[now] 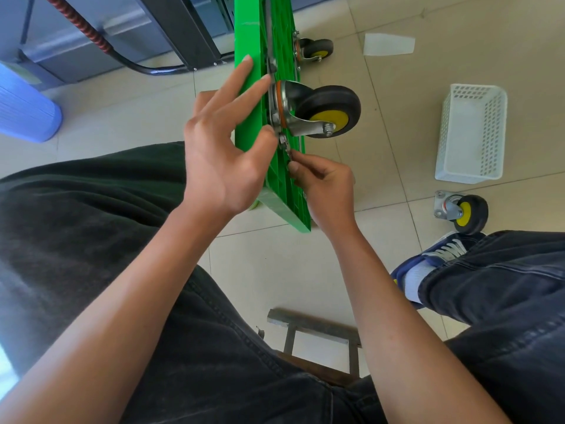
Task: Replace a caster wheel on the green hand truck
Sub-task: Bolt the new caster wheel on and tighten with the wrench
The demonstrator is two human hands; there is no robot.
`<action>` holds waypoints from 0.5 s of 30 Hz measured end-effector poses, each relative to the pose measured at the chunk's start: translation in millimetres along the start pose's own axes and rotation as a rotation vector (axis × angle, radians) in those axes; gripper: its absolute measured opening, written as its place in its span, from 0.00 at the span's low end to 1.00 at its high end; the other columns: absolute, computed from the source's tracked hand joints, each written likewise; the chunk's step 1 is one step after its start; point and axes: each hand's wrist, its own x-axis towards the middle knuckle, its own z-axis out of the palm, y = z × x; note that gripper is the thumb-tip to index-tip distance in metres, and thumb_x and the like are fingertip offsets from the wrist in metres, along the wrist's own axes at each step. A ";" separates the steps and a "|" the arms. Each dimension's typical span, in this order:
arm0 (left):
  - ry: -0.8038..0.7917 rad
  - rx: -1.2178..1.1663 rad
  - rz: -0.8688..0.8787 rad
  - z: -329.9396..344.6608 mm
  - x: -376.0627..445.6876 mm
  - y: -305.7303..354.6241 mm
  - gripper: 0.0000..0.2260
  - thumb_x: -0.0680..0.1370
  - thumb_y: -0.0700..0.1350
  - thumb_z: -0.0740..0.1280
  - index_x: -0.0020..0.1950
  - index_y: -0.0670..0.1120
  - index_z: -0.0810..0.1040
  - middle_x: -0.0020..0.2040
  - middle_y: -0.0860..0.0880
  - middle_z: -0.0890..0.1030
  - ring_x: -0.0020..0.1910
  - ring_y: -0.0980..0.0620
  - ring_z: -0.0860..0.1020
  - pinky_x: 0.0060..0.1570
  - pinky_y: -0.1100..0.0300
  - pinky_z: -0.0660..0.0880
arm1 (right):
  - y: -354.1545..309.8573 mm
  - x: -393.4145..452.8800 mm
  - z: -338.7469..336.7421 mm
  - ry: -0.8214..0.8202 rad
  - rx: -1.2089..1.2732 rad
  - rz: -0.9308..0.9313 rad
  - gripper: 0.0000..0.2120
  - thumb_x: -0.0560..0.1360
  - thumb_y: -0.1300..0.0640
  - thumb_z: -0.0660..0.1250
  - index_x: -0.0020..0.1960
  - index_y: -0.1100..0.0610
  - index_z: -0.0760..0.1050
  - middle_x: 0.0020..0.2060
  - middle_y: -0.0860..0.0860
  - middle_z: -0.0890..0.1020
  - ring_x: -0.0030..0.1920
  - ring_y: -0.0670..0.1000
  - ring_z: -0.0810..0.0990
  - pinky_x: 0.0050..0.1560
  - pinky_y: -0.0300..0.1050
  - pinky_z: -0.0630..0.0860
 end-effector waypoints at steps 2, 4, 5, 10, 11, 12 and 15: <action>0.000 -0.002 -0.001 0.1 0.1 -0.1 0.24 0.74 0.45 0.64 0.70 0.48 0.78 0.75 0.49 0.73 0.67 0.54 0.72 0.65 0.63 0.69 | -2.1 -1.4 -0.1 0.005 -0.034 -0.008 0.12 0.77 0.64 0.72 0.61 0.61 0.83 0.52 0.53 0.87 0.54 0.52 0.86 0.60 0.57 0.81; -0.001 -0.001 0.000 0.3 0.0 0.0 0.24 0.74 0.45 0.64 0.70 0.48 0.78 0.75 0.49 0.73 0.67 0.54 0.72 0.65 0.63 0.69 | -4.8 -3.1 0.0 0.013 -0.067 -0.016 0.12 0.78 0.63 0.72 0.61 0.61 0.83 0.52 0.52 0.88 0.53 0.51 0.86 0.59 0.57 0.82; 0.000 0.000 0.000 0.2 -0.2 0.1 0.24 0.74 0.45 0.64 0.70 0.48 0.78 0.75 0.49 0.73 0.67 0.54 0.72 0.65 0.63 0.69 | -7.2 -4.1 0.2 0.015 -0.087 -0.016 0.12 0.78 0.63 0.72 0.60 0.61 0.84 0.51 0.52 0.88 0.52 0.51 0.86 0.57 0.57 0.82; -0.003 -0.009 -0.009 0.2 -0.3 0.7 0.24 0.73 0.45 0.64 0.70 0.48 0.78 0.75 0.49 0.72 0.68 0.54 0.72 0.65 0.65 0.68 | -25.7 -7.0 -0.2 -0.023 -0.269 -0.029 0.08 0.79 0.59 0.71 0.56 0.58 0.86 0.42 0.48 0.87 0.41 0.49 0.84 0.47 0.57 0.84; -0.005 -0.008 -0.010 0.2 -0.4 1.0 0.25 0.73 0.45 0.64 0.70 0.48 0.78 0.75 0.49 0.72 0.68 0.54 0.72 0.65 0.66 0.68 | -31.2 -6.7 -0.3 -0.034 -0.313 -0.027 0.07 0.79 0.59 0.71 0.53 0.57 0.87 0.40 0.48 0.87 0.40 0.50 0.84 0.45 0.58 0.83; -0.007 -0.007 -0.012 -0.1 -0.5 1.1 0.25 0.73 0.45 0.64 0.71 0.48 0.78 0.75 0.49 0.72 0.68 0.54 0.72 0.64 0.66 0.68 | -36.9 -5.6 -0.5 -0.046 -0.361 -0.021 0.06 0.79 0.58 0.71 0.50 0.57 0.87 0.38 0.49 0.86 0.38 0.52 0.84 0.43 0.59 0.83; -0.008 -0.006 -0.017 -1.5 -0.6 0.7 0.25 0.73 0.45 0.64 0.71 0.49 0.78 0.75 0.50 0.72 0.67 0.53 0.72 0.64 0.68 0.67 | -57.7 -2.6 0.0 -0.091 -0.538 -0.012 0.10 0.80 0.58 0.69 0.44 0.62 0.84 0.36 0.58 0.84 0.37 0.61 0.83 0.37 0.62 0.82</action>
